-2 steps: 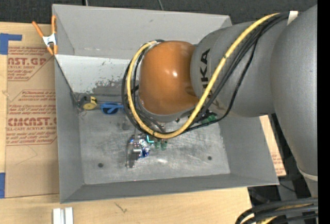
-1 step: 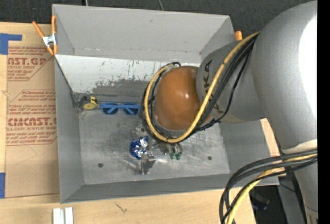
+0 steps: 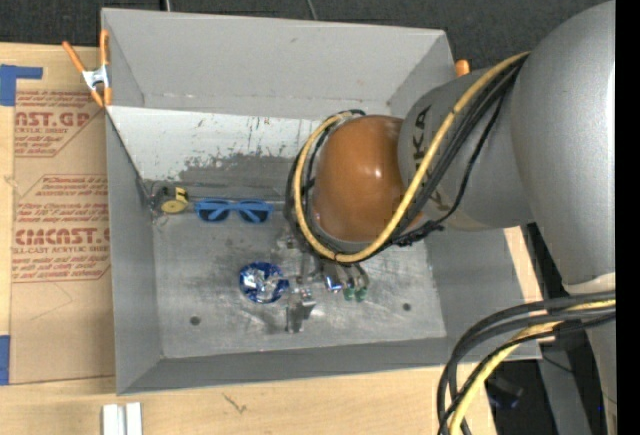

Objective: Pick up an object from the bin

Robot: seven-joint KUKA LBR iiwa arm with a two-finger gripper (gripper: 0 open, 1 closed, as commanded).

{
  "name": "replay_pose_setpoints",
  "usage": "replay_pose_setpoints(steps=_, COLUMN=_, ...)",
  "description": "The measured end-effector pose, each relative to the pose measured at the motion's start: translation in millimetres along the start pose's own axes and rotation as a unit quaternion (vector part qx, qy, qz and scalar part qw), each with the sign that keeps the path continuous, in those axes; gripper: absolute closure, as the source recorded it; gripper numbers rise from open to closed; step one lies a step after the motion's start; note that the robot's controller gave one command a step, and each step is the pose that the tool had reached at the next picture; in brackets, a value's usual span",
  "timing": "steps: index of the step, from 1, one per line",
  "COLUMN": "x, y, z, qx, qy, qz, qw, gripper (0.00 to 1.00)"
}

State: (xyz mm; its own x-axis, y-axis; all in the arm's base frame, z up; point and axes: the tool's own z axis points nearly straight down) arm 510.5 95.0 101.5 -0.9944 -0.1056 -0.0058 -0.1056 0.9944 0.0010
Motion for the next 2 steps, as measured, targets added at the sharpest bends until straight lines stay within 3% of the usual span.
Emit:
replay_pose_setpoints(steps=1, x=11.6, y=32, z=2, qx=0.0, qy=0.0036, qz=0.055, qw=0.9985, gripper=0.0)
replay_pose_setpoints(steps=2, x=-0.8, y=20, z=28, qx=-0.003, qy=-0.0035, qz=0.081, qw=0.9967, gripper=0.0)
